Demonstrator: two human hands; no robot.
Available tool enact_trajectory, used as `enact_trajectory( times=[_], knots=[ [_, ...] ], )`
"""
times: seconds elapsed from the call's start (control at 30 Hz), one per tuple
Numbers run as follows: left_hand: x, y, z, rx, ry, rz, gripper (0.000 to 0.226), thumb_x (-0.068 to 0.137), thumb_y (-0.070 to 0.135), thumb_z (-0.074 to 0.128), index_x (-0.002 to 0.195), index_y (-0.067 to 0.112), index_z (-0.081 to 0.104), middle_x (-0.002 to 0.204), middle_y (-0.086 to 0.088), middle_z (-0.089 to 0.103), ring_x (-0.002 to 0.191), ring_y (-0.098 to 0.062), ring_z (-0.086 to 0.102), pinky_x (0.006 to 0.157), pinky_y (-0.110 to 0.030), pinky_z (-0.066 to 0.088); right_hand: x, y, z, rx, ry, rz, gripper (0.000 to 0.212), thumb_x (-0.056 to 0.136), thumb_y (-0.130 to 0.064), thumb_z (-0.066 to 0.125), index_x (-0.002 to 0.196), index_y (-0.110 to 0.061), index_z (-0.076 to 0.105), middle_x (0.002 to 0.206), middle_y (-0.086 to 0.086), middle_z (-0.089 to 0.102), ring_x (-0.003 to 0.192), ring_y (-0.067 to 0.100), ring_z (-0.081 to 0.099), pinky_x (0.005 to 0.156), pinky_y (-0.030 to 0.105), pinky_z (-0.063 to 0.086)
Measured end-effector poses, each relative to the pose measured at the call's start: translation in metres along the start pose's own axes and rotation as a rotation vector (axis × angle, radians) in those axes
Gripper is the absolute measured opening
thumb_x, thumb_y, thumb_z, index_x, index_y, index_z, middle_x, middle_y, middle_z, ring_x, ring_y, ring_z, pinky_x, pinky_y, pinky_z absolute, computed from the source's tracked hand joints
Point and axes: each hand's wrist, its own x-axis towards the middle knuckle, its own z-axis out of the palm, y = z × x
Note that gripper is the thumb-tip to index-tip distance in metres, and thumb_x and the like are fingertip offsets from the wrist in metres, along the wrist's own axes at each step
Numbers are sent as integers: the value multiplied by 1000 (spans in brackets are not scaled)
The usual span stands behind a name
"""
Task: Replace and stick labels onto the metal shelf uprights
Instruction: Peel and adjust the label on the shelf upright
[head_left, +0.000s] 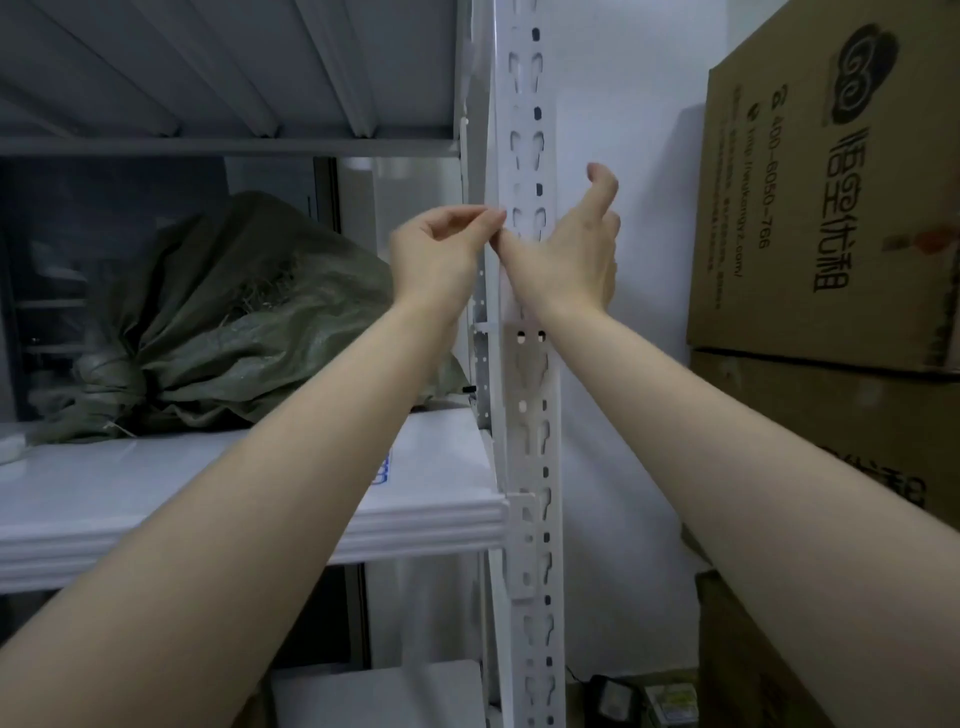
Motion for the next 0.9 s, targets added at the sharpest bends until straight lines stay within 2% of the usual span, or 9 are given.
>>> enact_trajectory(
  times=[0.07,0.17,0.2,0.33,0.4,0.47,0.57,0.73,0.9],
  knots=[
    [14,3,9,-119,-97,-139,18,84,21,74,99,12,73,89,1,73,84,-12,67,81,-29,56,7,-1,5,46,-52,97,65,75,-49,66,127,-20,39,110,2,57,95,23,59,73,31,44],
    [24,8,16,-295,-157,-266,15,82,17,75,95,11,73,100,-13,73,97,-31,67,84,-41,56,2,9,11,48,22,-22,40,66,-51,68,95,-26,56,83,-12,62,80,16,62,67,29,49],
    [25,9,16,-318,-160,-279,14,82,16,75,94,10,73,101,-14,73,98,-31,67,87,-42,55,1,12,11,79,32,-51,41,64,-53,67,94,-26,58,81,-11,66,79,13,64,67,31,53],
    [16,18,9,-307,-167,-319,10,85,12,71,93,7,73,86,-6,74,79,-16,70,79,-33,58,-1,8,1,168,-72,-46,41,70,-53,71,105,-33,61,86,-15,70,80,5,67,69,36,58],
    [9,30,8,-271,-145,-383,14,84,15,72,94,5,74,92,-11,74,91,-26,69,90,-42,55,-4,-3,-13,179,-128,-24,40,74,-46,74,108,-33,60,89,-18,69,83,3,66,71,33,58],
    [9,44,8,-191,-134,-435,16,82,17,74,91,4,75,94,-15,73,93,-32,68,91,-47,52,-5,-17,-27,187,-176,-5,41,74,-39,78,111,-31,61,91,-19,68,86,-1,65,73,25,58],
    [10,63,10,-141,-117,-484,9,81,10,73,82,1,73,94,-18,73,95,-28,69,97,-41,52,-3,-31,-38,261,-219,59,46,73,-28,82,115,-26,62,95,-18,69,90,-3,65,75,16,53],
    [10,79,16,-135,-74,-568,5,83,1,69,84,-3,73,93,-13,75,88,-17,71,84,-25,56,3,-38,-43,211,-276,149,47,72,-35,80,115,-30,61,94,-14,70,89,7,67,76,37,58],
    [13,94,18,-93,-89,-640,5,84,4,69,84,2,73,80,-8,71,77,-14,66,71,-21,55,7,-51,-50,135,-281,190,41,75,-43,70,112,-28,60,93,-16,68,84,3,66,70,37,58]
  ],
)
